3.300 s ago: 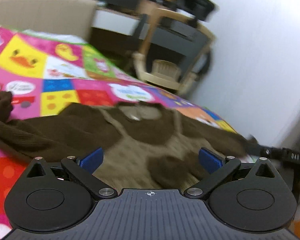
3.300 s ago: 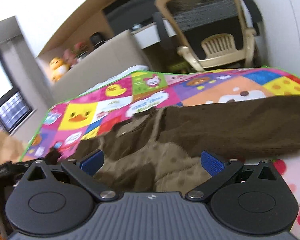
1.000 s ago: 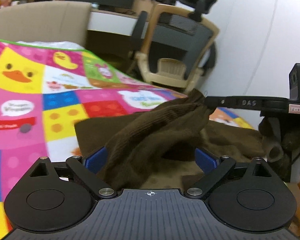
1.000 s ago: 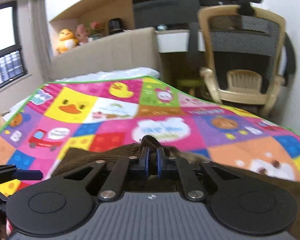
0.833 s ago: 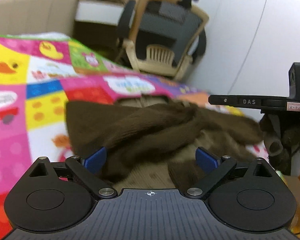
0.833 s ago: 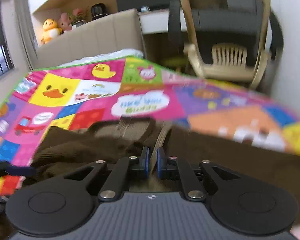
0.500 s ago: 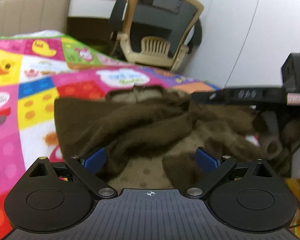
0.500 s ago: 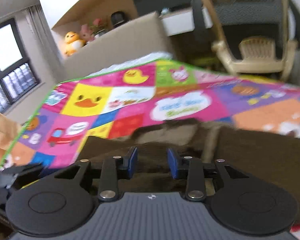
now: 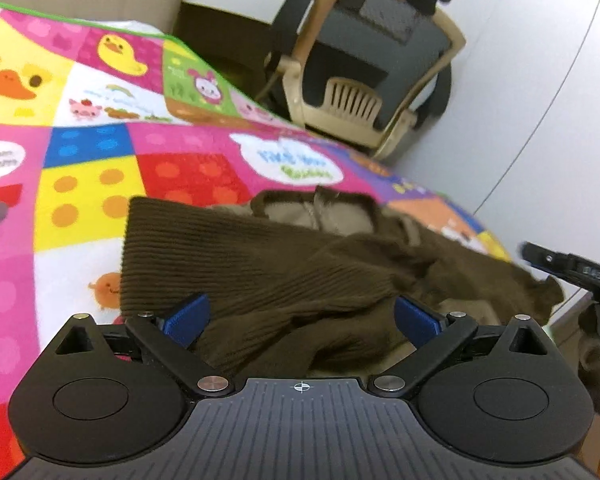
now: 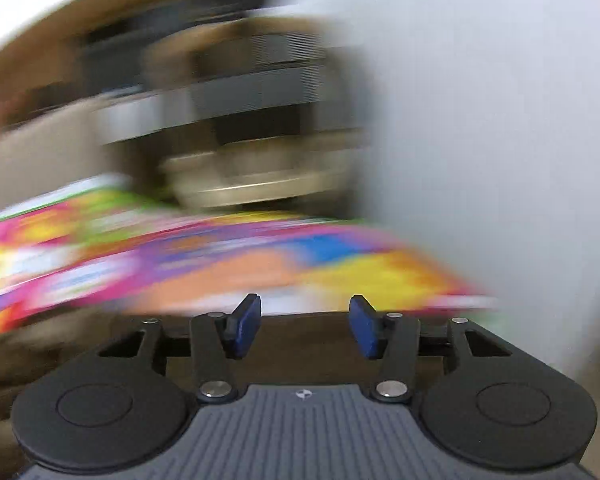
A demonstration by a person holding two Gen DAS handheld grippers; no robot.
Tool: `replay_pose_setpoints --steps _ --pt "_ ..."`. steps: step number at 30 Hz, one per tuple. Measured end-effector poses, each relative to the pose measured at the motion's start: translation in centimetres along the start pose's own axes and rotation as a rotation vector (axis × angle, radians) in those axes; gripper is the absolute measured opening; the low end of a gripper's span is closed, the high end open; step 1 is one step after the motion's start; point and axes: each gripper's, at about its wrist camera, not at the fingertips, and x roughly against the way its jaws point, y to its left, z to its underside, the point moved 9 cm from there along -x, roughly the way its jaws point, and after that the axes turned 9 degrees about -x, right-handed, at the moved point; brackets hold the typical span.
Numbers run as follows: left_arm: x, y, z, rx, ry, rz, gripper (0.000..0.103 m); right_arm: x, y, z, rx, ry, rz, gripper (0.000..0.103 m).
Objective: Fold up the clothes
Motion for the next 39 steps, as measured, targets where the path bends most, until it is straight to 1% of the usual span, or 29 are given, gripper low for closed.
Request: replay_pose_setpoints --steps 1,2,4,6,7,8,10,12,14,16,18,20,23,24,25,26,27,28,29,30,31,32,34,37,39 --pt "0.6 -0.1 -0.1 0.003 -0.013 -0.001 0.101 -0.4 -2.7 -0.3 -0.058 0.004 0.05 0.049" --pt "1.1 -0.3 -0.3 0.007 -0.023 0.0 0.101 -0.9 -4.7 -0.1 -0.118 0.024 0.064 0.052" --pt "1.8 -0.6 -0.6 0.02 -0.035 0.009 0.101 -2.2 -6.5 0.9 -0.194 0.077 0.046 0.056" --pt "2.1 -0.9 -0.8 0.027 -0.04 0.017 0.101 -3.9 -6.7 2.2 -0.219 0.129 0.009 0.055" --pt "2.2 -1.0 -0.8 0.027 -0.04 0.017 0.101 -4.6 -6.3 2.7 -0.214 0.145 -0.016 0.04" --pt "2.4 -1.0 -0.8 0.028 -0.04 0.012 0.101 -4.9 -5.1 2.8 -0.187 0.154 -0.044 0.018" --pt "2.8 -0.5 -0.7 0.038 -0.038 -0.005 0.101 -4.2 -1.7 2.0 -0.091 0.125 -0.086 0.015" --pt "3.7 0.2 -0.6 0.047 -0.042 -0.02 0.101 -1.3 3.4 0.0 0.018 0.045 -0.186 0.013" --pt "4.6 1.3 -0.6 0.057 -0.053 -0.044 0.101 2.7 9.8 -2.1 0.1 -0.023 -0.35 0.012" --pt "5.2 2.3 -0.5 0.083 -0.067 -0.058 0.101 6.8 16.3 -2.6 0.172 -0.059 -0.519 0.012" --pt "5.9 3.4 -0.5 0.117 -0.083 -0.067 0.101 8.4 21.0 -0.2 0.235 -0.017 -0.612 0.011" --pt "6.5 4.1 -0.5 0.159 -0.1 -0.056 0.101 10.0 25.6 2.2 0.297 0.027 -0.705 0.011" --pt "7.8 4.9 -0.4 0.192 -0.122 -0.05 0.101 12.6 32.4 5.9 0.392 0.092 -0.845 0.012" --pt "8.3 5.2 -0.3 0.2 -0.128 -0.05 0.101 13.2 34.3 7.3 0.424 0.12 -0.882 0.012" --pt "8.7 5.4 -0.2 0.208 -0.134 -0.051 0.101 13.0 35.1 9.1 0.457 0.166 -0.894 0.013" --pt "9.1 5.7 -0.1 0.215 -0.138 -0.051 0.101 12.9 35.7 10.6 0.482 0.205 -0.907 0.015" --pt "9.4 5.9 0.0 0.221 -0.141 -0.051 0.101 13.3 35.4 11.3 0.483 0.226 -0.926 0.018" --pt "9.6 6.1 0.2 0.225 -0.141 -0.052 0.101 13.7 35.1 11.9 0.485 0.246 -0.944 0.029" --pt "9.8 6.4 0.3 0.229 -0.14 -0.054 0.101 14.1 34.7 12.2 0.481 0.259 -0.962 0.042" --pt "9.8 6.6 0.4 0.233 -0.137 -0.055 0.101 14.4 33.9 11.3 0.459 0.247 -0.98 0.048" --pt "9.8 6.7 0.4 0.236 -0.135 -0.055 0.101 14.7 32.9 10.1 0.434 0.226 -0.994 0.057" --pt "9.7 6.7 0.4 0.24 -0.132 -0.051 0.101 15.0 31.9 8.8 0.409 0.204 -1.002 0.059" --pt "9.2 6.5 0.4 0.25 -0.124 -0.032 0.101 14.5 29.3 6.5 0.356 0.155 -0.975 0.06" --pt "7.6 5.3 0.4 0.266 -0.098 0.033 0.101 12.7 25.4 4.3 0.302 0.11 -0.867 0.061" --pt "6.2 3.8 0.6 0.268 -0.068 0.088 0.101 10.5 23.2 4.1 0.287 0.114 -0.788 0.062"
